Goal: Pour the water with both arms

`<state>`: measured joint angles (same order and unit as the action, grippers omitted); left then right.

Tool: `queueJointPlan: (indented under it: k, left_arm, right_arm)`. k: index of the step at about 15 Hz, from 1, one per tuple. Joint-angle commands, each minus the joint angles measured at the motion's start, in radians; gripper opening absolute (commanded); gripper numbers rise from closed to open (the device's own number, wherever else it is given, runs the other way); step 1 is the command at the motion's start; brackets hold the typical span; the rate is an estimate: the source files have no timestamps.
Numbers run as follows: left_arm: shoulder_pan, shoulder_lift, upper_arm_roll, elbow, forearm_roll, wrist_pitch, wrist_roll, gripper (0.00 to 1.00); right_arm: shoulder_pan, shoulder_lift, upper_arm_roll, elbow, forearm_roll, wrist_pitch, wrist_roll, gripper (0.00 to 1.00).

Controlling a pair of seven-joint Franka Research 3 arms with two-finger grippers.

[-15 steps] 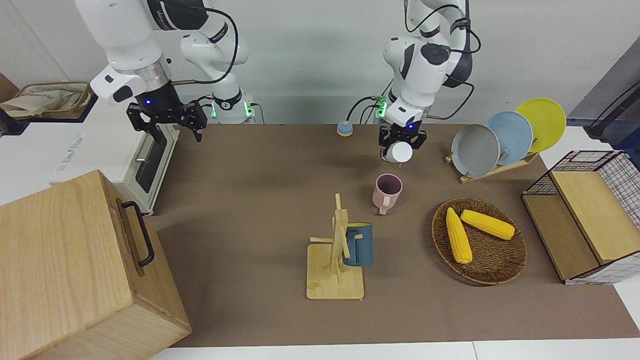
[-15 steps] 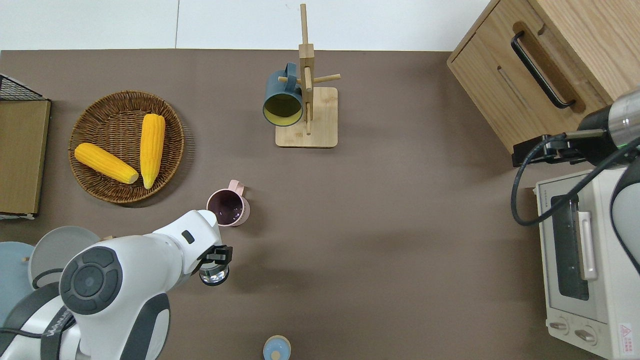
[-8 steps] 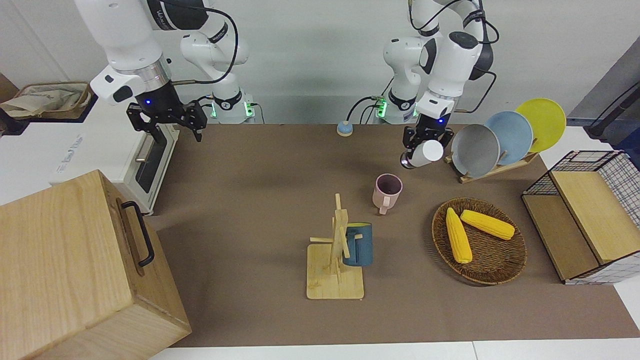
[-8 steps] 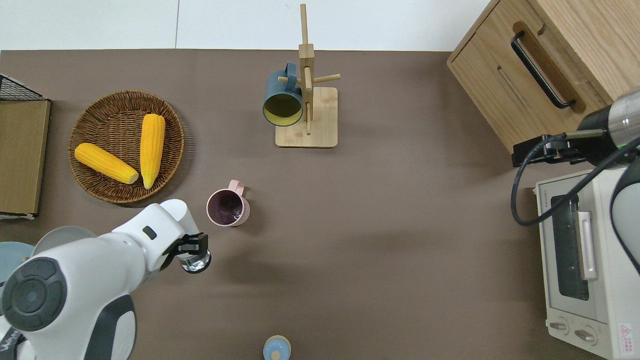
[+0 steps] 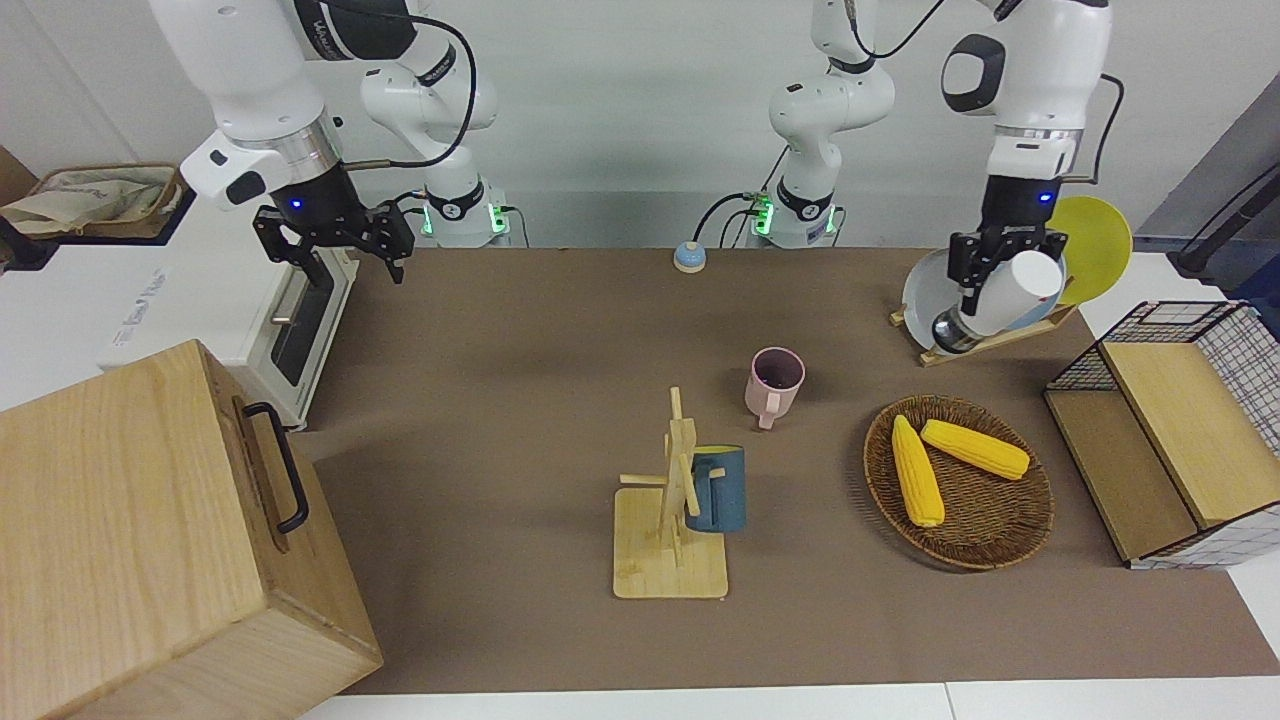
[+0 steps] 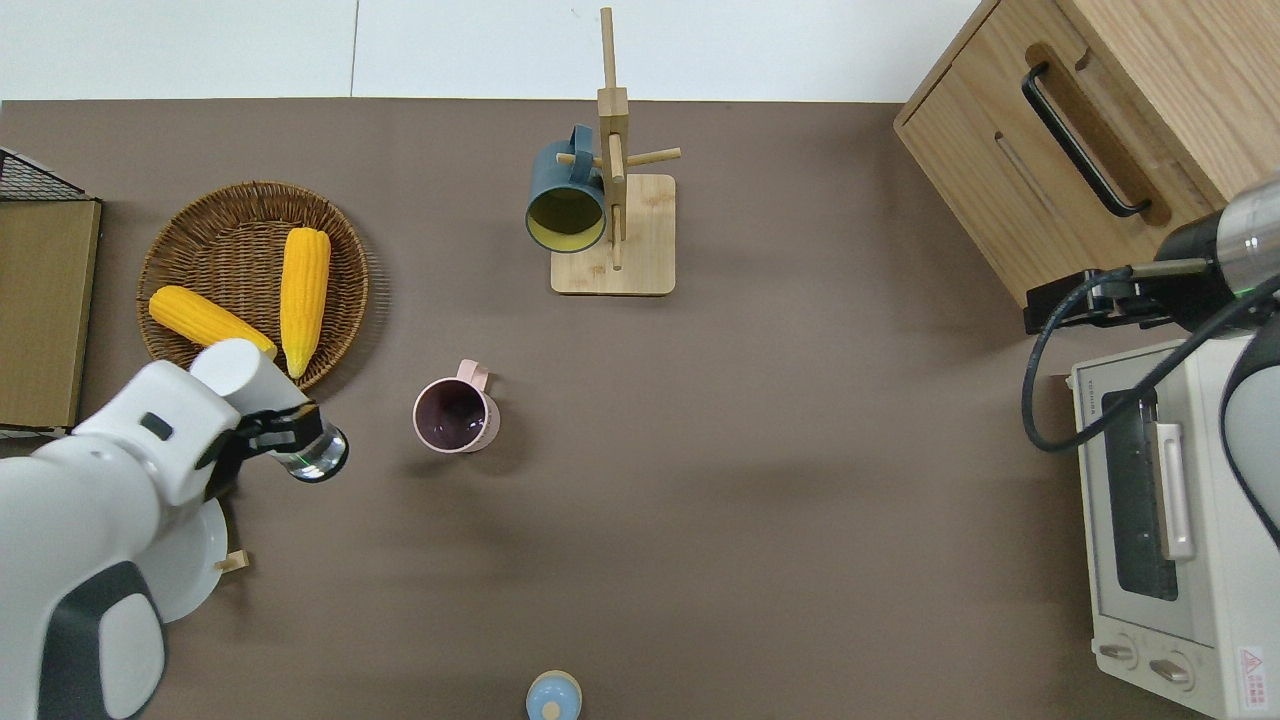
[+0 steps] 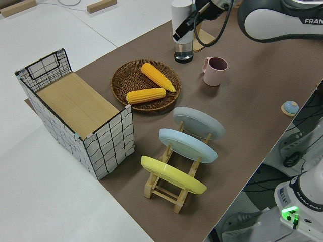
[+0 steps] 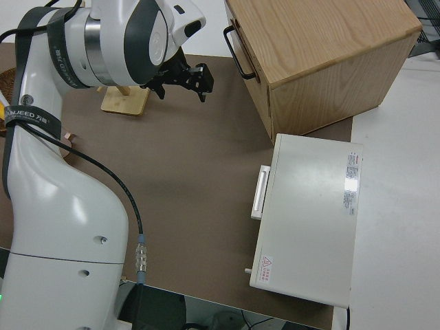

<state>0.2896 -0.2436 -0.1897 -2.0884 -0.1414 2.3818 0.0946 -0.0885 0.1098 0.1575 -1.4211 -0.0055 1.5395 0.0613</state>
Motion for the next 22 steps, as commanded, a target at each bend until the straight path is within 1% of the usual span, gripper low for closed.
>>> queueJointPlan:
  k: [1, 2, 4, 6, 10, 11, 14, 16, 18, 20, 22]
  left_arm:
    - [0.072, 0.144, -0.008, 0.215, 0.014, -0.013, 0.069, 0.00]
    - [0.088, 0.168, -0.004, 0.249, 0.013, -0.012, 0.082, 0.00]
    - [0.111, 0.230, 0.019, 0.342, 0.017, -0.012, 0.126, 0.00]
    - [0.129, 0.292, 0.059, 0.433, 0.017, -0.015, 0.175, 0.00]
    - [0.151, 0.374, 0.114, 0.508, 0.000, -0.013, 0.267, 0.00]
    - [0.170, 0.385, 0.115, 0.519, -0.027, -0.012, 0.292, 0.00]
    - [0.223, 0.425, 0.115, 0.537, -0.159, -0.006, 0.443, 0.00]
    - [0.262, 0.443, 0.113, 0.536, -0.214, 0.000, 0.516, 0.00]
    - [0.285, 0.463, 0.113, 0.534, -0.282, 0.007, 0.592, 0.00]
    - [0.304, 0.497, 0.113, 0.531, -0.372, 0.052, 0.680, 0.00]
    - [0.316, 0.530, 0.113, 0.533, -0.443, 0.062, 0.762, 0.00]
  right_arm:
    - [-0.010, -0.007, 0.004, -0.006, 0.022, 0.007, -0.017, 0.996]
    - [-0.010, -0.007, 0.004, -0.006, 0.022, 0.007, -0.017, 0.996]
    - [-0.010, -0.007, 0.004, -0.006, 0.022, 0.007, -0.017, 0.996]
    - [-0.010, -0.007, 0.004, -0.006, 0.024, 0.007, -0.017, 0.996]
    - [-0.010, -0.007, 0.004, -0.006, 0.022, 0.007, -0.017, 0.996]
    - [-0.010, -0.007, 0.004, -0.006, 0.024, 0.007, -0.017, 0.996]
    - [-0.010, -0.007, 0.004, -0.006, 0.022, 0.007, -0.017, 0.996]
    - [-0.010, -0.007, 0.004, -0.006, 0.022, 0.007, -0.017, 0.996]
    - [-0.010, -0.007, 0.004, -0.006, 0.022, 0.007, -0.017, 0.996]
    - [-0.010, -0.007, 0.004, -0.006, 0.024, 0.007, -0.017, 0.996]
    - [-0.010, -0.007, 0.004, -0.006, 0.022, 0.007, -0.017, 0.996]
